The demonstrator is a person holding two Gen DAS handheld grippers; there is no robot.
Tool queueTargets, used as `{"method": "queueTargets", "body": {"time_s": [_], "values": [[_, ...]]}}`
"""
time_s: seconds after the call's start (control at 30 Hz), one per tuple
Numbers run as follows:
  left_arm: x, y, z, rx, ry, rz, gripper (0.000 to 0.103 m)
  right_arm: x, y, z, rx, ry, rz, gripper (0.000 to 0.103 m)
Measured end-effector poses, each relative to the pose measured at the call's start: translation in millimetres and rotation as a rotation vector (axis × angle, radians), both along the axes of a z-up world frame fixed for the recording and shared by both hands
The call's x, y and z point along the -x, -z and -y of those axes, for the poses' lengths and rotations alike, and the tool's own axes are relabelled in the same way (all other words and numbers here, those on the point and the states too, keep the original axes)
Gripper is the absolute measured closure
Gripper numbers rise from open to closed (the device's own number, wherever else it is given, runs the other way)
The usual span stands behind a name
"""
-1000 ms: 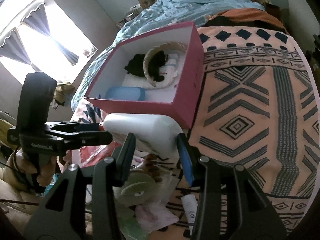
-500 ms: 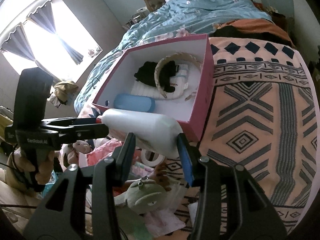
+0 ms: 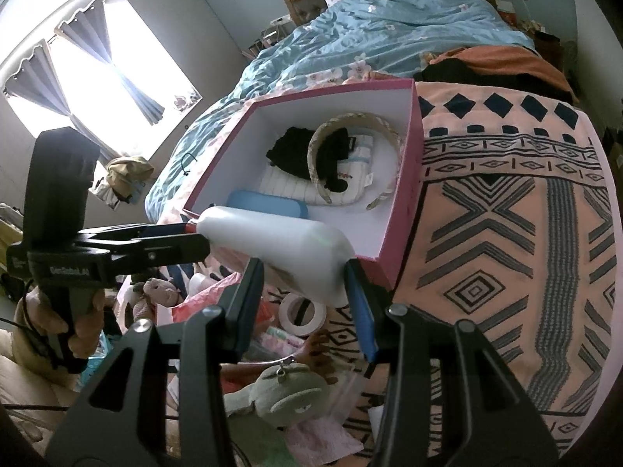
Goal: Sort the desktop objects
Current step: 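Hold the white bottle above the box rim with the left gripper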
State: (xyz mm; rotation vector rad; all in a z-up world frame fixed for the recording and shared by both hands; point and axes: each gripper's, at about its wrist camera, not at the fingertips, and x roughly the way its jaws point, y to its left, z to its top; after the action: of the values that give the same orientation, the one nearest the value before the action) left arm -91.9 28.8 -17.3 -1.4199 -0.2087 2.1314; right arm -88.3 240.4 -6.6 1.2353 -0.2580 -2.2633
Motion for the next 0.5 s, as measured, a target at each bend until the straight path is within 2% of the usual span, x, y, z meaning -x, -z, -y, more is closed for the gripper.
{"method": "queueTargets", "body": {"time_s": [0.5], "values": [[10,-5,1,-0.013,-0.003,-0.009,0.031,15,-8,3,-0.011,-0.001,-0.015,0.057]]}}
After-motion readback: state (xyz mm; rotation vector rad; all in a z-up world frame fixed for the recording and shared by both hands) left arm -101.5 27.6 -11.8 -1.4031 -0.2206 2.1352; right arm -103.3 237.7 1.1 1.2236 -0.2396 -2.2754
